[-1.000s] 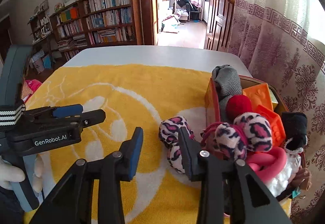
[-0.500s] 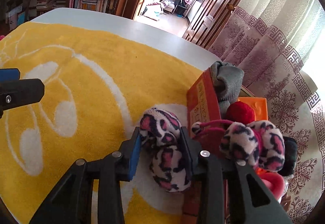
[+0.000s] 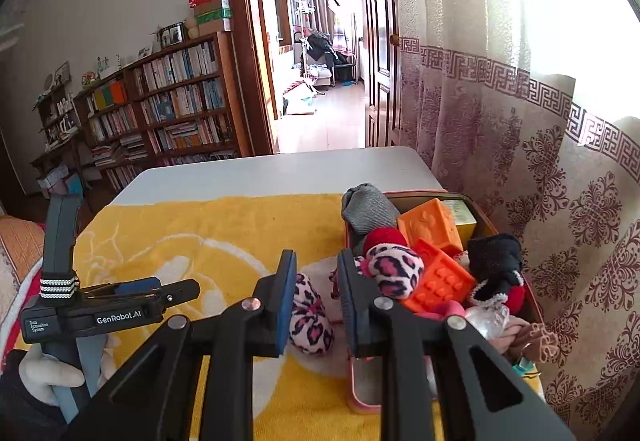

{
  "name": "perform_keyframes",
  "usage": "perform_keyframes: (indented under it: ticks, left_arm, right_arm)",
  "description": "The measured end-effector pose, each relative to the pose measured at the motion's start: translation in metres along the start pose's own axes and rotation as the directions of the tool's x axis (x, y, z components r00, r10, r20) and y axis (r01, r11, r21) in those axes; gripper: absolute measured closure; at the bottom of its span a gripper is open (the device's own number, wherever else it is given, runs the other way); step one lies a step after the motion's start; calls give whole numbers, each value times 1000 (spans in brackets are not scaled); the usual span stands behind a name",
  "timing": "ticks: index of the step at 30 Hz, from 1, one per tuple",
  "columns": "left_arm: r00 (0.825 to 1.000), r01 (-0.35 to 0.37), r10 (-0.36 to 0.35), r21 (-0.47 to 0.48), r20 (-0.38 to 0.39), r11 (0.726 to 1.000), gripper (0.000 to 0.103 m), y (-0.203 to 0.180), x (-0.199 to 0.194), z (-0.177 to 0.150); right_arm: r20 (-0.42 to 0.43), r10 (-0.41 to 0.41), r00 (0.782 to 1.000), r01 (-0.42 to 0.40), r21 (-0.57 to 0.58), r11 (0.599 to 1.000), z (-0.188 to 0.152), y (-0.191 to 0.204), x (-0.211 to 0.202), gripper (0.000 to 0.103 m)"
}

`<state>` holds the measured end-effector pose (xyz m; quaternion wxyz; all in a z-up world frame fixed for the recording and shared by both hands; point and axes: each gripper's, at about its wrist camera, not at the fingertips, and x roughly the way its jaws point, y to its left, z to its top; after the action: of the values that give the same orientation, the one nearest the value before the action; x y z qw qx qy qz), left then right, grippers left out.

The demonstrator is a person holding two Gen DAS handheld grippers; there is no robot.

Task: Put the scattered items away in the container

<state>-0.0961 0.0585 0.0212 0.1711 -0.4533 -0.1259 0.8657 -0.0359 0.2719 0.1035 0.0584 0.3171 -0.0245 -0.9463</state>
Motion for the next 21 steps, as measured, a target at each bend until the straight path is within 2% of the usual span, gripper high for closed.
perform_keyframes:
  ticks: [3, 5, 6, 7, 13, 15, 17, 21]
  left_arm:
    - [1000, -3, 3, 27, 2, 1000, 19, -9, 0, -2]
    - [1000, -13, 13, 22, 8, 1000, 19, -8, -1, -3]
    - [1000, -21, 21, 17, 10, 1000, 19, -7, -1, -4]
    - [1000, -26, 26, 13, 11, 1000, 19, -4, -1, -4]
    - [999, -30, 30, -31, 20, 999, 19, 11, -1, -3]
    - [999, -26, 26, -40, 20, 999, 19, 14, 0, -2]
    - [1000, -21, 22, -46, 13, 999, 19, 16, 1, -2]
    - [1000, -19, 19, -42, 3, 999, 19, 17, 3, -3]
  right_arm:
    - [-20, 25, 999, -26, -29, 999, -3, 3, 4, 78]
    - [-73, 50, 996, -53, -47, 997, -8, 8, 17, 57]
    - [-92, 66, 994, -72, -60, 996, -11, 12, 23, 41]
    - [-108, 70, 992, -79, -84, 993, -15, 18, 30, 39]
    - [-265, -36, 964, -30, -240, 970, -36, 47, 95, 39]
    - [-299, -77, 951, -8, -273, 962, -41, 50, 115, 39]
    - [-286, -127, 950, 22, -342, 939, -45, 56, 125, 40]
    - [-267, -193, 944, 84, -373, 924, -44, 58, 130, 59]
